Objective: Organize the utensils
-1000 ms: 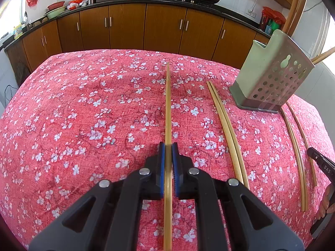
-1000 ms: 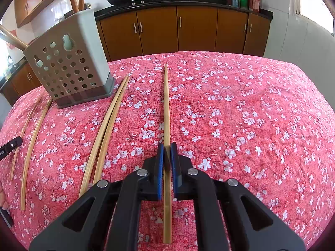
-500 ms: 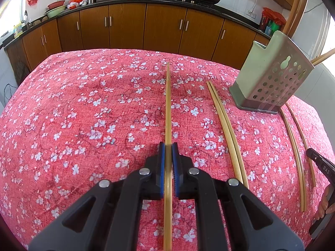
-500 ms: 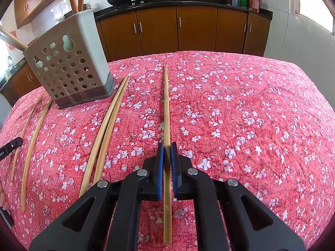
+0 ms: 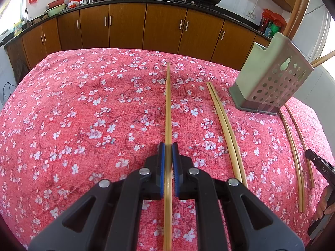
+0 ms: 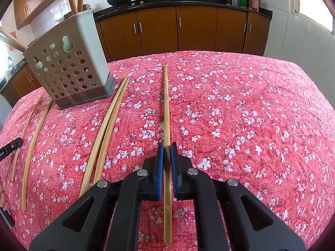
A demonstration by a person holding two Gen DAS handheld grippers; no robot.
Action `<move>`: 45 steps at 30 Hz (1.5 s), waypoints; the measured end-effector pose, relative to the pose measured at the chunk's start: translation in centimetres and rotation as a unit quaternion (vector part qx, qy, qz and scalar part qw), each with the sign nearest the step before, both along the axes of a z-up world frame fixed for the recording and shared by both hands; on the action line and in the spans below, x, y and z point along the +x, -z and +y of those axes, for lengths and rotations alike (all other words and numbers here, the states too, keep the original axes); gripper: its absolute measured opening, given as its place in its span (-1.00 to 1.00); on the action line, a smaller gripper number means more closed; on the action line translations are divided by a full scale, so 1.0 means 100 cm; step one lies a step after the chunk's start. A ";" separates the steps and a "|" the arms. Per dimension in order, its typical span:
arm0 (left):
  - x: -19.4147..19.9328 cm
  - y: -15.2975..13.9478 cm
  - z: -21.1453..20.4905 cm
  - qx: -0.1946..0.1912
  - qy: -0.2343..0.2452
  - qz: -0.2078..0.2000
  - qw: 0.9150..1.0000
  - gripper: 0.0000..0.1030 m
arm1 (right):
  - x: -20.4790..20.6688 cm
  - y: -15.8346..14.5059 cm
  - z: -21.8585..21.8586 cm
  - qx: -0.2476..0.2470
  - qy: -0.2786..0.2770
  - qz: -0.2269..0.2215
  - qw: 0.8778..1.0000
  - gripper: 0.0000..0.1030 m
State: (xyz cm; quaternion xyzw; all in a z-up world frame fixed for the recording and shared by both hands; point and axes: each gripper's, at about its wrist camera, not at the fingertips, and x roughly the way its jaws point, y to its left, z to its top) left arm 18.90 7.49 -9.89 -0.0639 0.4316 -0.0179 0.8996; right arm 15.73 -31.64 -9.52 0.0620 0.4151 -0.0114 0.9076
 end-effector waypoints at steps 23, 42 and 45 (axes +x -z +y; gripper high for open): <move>-0.004 -0.001 -0.002 0.009 0.006 0.001 1.000 -0.79 | -0.002 -0.001 0.000 -0.002 0.002 0.002 1.000 -0.84; -0.041 -0.071 -0.021 0.052 0.018 -0.078 0.995 -0.84 | -0.044 -0.072 -0.002 -0.011 0.009 -0.102 0.995 -0.85; -0.046 -0.101 -0.023 0.047 0.017 -0.111 0.993 -0.84 | -0.049 -0.097 -0.005 -0.017 0.011 -0.138 0.990 -0.85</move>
